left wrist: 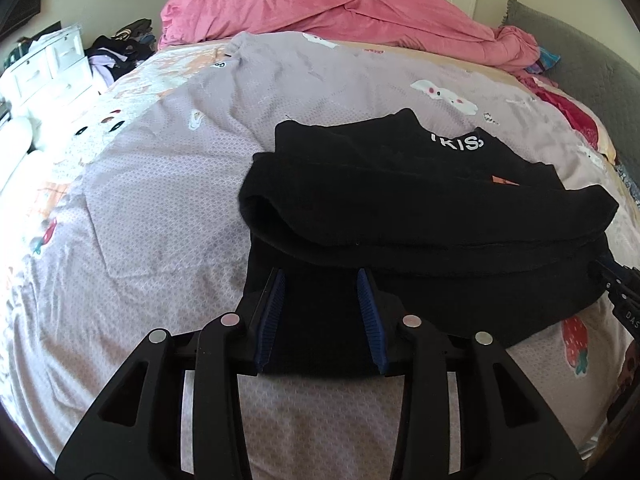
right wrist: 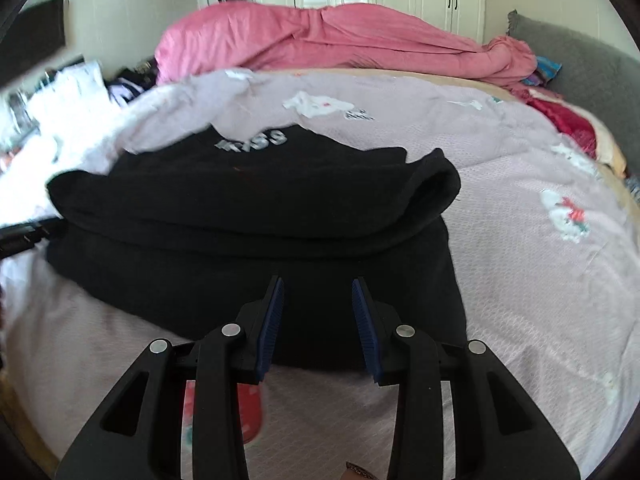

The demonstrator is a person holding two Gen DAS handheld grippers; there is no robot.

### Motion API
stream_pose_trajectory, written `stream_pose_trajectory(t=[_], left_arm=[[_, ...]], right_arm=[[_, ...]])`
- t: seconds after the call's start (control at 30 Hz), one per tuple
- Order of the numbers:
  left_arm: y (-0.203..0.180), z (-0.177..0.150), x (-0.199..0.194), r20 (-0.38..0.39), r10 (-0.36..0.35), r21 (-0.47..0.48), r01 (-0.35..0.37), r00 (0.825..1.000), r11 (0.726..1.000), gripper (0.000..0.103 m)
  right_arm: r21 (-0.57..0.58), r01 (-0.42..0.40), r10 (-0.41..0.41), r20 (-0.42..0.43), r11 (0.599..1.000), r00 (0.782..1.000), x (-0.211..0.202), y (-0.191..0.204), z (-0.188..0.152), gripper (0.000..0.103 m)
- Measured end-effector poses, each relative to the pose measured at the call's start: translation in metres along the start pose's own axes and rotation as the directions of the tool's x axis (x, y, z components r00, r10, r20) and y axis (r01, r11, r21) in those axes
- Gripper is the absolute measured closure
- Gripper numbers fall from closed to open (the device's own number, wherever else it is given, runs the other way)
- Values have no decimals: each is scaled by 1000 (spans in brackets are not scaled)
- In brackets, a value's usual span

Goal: Fold small clothes

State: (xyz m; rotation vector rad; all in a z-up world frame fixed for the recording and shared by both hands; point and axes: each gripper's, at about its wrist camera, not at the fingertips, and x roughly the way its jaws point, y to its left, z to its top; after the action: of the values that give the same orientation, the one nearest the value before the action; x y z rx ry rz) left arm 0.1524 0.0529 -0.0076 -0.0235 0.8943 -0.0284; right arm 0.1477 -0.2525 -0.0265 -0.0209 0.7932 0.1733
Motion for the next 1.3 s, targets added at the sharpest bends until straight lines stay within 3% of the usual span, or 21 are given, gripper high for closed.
stream_pose_trajectory(t=[0.3,0.53,0.77,1.03,1.17,1.3], left_arm=[[-3,34,22,-2,-17,38,17,1000,999,72],[7,72,36,2,-40,-11,40,999,999,65],[25,104,24,50,-44,-63,47,998,997,62],[49,87,23,34,-68,-141,72,997,987,61],[55,74,38,-11,-77,-164,75,997,984,59],[57,73,52,-32,-122,-199,113,992,973,59]], right_arm=[[32,-21,21,-14,999,1000,35,-5,26,69],[123,-70,69,12,990,998,48,-21,62,69],[208,-58,47,58,976,997,46,-50,87,68],[297,-32,2,100,954,995,32,-85,84,59],[281,-5,-11,56,960,998,38,-94,79,48],[213,15,-16,-1,977,1000,58,-88,81,46]])
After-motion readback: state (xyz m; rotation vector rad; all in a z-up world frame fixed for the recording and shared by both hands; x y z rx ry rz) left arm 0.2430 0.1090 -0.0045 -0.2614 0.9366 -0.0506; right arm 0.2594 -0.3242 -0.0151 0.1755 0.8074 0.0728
